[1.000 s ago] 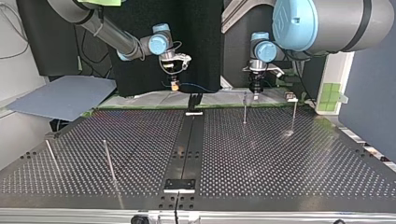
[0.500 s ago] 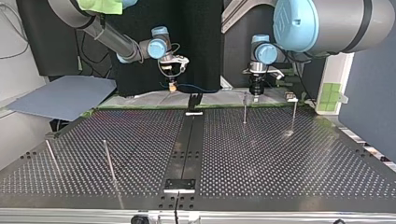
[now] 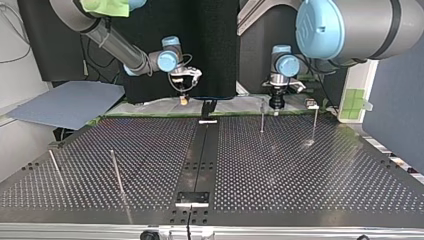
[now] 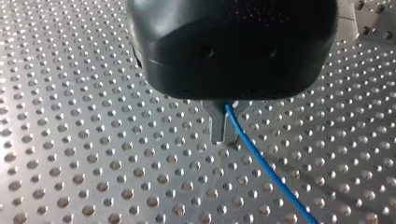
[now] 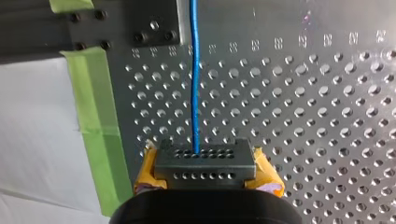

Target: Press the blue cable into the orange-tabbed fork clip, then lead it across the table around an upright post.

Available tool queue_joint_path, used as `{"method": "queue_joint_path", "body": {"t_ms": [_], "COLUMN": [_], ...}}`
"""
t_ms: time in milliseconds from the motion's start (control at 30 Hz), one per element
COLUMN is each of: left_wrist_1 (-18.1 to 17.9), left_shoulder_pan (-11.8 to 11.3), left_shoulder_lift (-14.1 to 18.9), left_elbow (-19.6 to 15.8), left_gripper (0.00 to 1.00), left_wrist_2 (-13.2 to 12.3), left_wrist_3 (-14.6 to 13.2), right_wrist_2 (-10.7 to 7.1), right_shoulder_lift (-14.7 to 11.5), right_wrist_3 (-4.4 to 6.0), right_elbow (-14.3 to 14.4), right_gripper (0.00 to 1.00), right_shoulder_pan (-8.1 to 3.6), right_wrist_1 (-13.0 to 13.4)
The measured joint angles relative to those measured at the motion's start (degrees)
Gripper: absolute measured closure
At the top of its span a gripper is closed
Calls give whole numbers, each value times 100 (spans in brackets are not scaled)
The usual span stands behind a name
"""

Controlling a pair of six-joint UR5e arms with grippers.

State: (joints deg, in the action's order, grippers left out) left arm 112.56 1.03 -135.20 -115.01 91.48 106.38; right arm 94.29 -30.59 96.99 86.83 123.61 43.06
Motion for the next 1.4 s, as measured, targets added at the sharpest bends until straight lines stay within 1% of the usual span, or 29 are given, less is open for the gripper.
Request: {"method": "queue_joint_path", "body": {"t_ms": [133,333,433,533,667,733,800,867,1000,1033,1067,1100,1133,1167,1200,1233,1267,1333,1400], "left_wrist_1": [44,101,107,109,110,112,132,165,293,322,355,407,447,479,509,528,542,581,648], "left_shoulder_pan": [-71,-131,-145,-152,-167,-178,-186,-195,-223,-229,-236,-243,-248,-252,-257,-260,-264,-269,-274], "left_shoulder_lift": [-4,-4,-4,-5,-4,-3,-3,-3,-1,-1,-1,1,2,2,1,1,3,2,3], "left_elbow": [37,90,105,118,137,143,143,141,141,142,141,141,140,140,140,139,139,139,139], "left_gripper": [100,100,100,100,100,100,100,100,100,84,65,65,50,26,26,4,0,0,0], "left_wrist_2": [-40,-80,-93,-98,-100,-100,-95,-71,28,30,23,0,-22,-46,-87,-123,-160,-245,-270], "left_wrist_3": [61,82,84,88,92,92,94,90,-4,-42,-82,-137,-180,-222,-280,-323,-366,-466,-519], "right_wrist_2": [61,111,125,172,326,382,404,414,435,445,453,462,467,473,480,484,491,506,515], "right_shoulder_lift": [-3,-4,-4,-4,-5,-4,-5,-6,-19,-22,-25,-26,-26,-27,-26,-26,-25,-24,-24], "right_wrist_3": [10,27,59,129,291,343,358,350,300,291,285,275,267,261,254,251,250,252,259], "right_elbow": [-111,-194,-230,-261,-320,-355,-386,-402,-420,-422,-422,-423,-423,-423,-424,-425,-428,-450,-492], "right_gripper": [100,100,100,100,100,100,100,100,100,100,100,100,100,100,100,100,100,100,100], "right_shoulder_pan": [-78,-174,-205,-237,-296,-323,-339,-347,-361,-363,-365,-365,-364,-361,-356,-352,-350,-343,-335], "right_wrist_1": [-104,-128,-133,-137,-144,-172,-226,-285,-468,-512,-556,-611,-643,-666,-685,-693,-699,-704,-708]}}
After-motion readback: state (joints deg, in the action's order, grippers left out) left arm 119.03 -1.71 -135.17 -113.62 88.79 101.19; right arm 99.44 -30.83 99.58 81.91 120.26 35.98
